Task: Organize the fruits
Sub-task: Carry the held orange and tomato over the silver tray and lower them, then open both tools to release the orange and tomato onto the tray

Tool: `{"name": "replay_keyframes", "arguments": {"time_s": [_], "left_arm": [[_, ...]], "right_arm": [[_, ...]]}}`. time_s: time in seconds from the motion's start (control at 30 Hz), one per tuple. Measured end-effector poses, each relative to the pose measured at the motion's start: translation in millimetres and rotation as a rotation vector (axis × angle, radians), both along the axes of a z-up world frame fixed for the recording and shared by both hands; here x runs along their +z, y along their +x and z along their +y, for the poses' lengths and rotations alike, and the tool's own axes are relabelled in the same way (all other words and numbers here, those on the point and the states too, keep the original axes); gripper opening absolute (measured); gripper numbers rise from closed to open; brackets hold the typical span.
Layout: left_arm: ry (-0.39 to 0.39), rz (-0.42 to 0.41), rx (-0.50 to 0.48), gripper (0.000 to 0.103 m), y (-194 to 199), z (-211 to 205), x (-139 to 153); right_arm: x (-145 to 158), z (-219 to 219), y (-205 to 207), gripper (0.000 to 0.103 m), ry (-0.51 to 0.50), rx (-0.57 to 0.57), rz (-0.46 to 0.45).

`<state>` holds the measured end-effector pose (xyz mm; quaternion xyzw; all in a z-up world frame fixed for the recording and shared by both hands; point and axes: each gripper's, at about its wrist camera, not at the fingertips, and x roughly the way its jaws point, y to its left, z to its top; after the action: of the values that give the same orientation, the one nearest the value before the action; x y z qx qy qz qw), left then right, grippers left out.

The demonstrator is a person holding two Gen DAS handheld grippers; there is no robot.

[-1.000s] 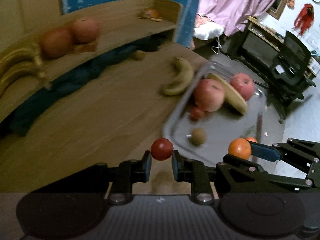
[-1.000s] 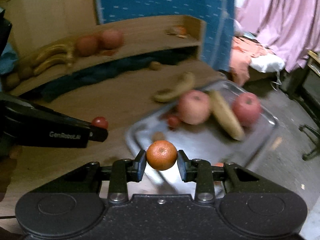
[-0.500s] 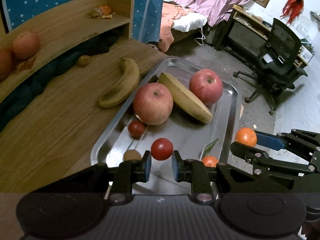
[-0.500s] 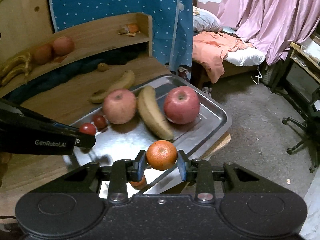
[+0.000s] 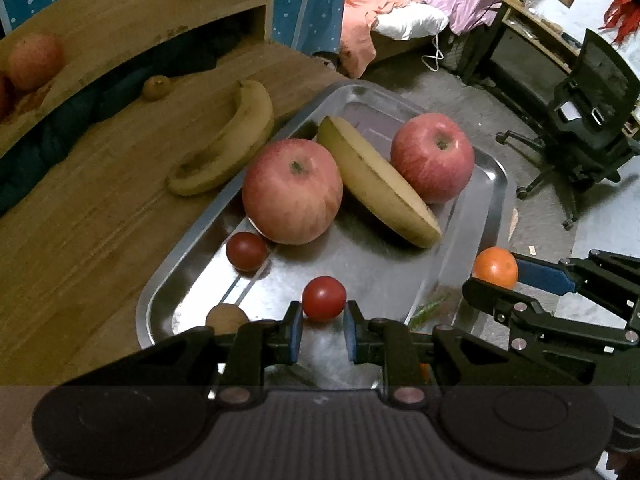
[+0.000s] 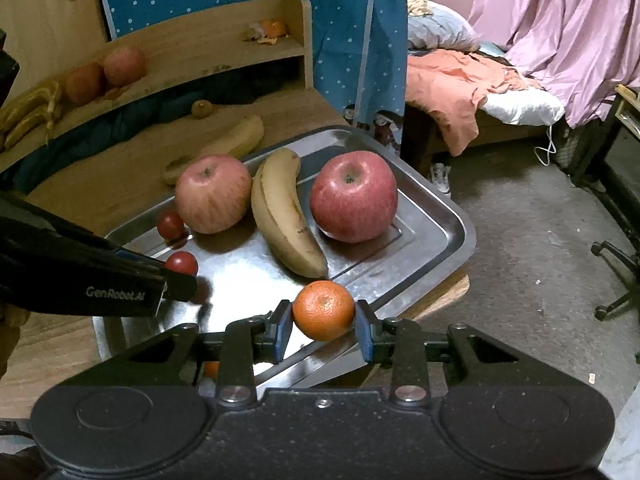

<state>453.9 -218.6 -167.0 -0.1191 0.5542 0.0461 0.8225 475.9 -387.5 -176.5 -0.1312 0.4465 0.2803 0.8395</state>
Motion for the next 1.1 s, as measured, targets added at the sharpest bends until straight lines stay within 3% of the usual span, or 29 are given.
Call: {"name": "replay_keyframes", "arguments": {"time_s": [0.6, 0.73, 0.83, 0.97, 1.07, 1.1], "left_arm": [[0.016, 0.027, 0.033, 0.025, 9, -5, -7], [0.013, 0.031, 0.033, 0.028, 9, -3, -5], [0.011, 0.024, 0.028, 0.043, 9, -1, -3], [0.015, -0.015, 0.016, 0.055, 4, 1, 8], [0.024, -0.062, 0.007, 0.069, -2, 4, 19], [0.027, -0.074, 0.005, 0.078, -4, 6, 23]], "right_arm": [[-10, 3, 11, 0.035, 0.003, 0.052, 0.016], [-8, 3, 10, 0.04, 0.0, 0.043, 0.008], [-6, 3, 8, 0.048, -0.001, 0.028, -0.002], [1, 2, 3, 0.059, -0.003, -0.005, -0.023], [9, 1, -4, 0.068, -0.007, -0.038, -0.043], [12, 1, -7, 0.074, -0.004, -0.047, -0.048]]}}
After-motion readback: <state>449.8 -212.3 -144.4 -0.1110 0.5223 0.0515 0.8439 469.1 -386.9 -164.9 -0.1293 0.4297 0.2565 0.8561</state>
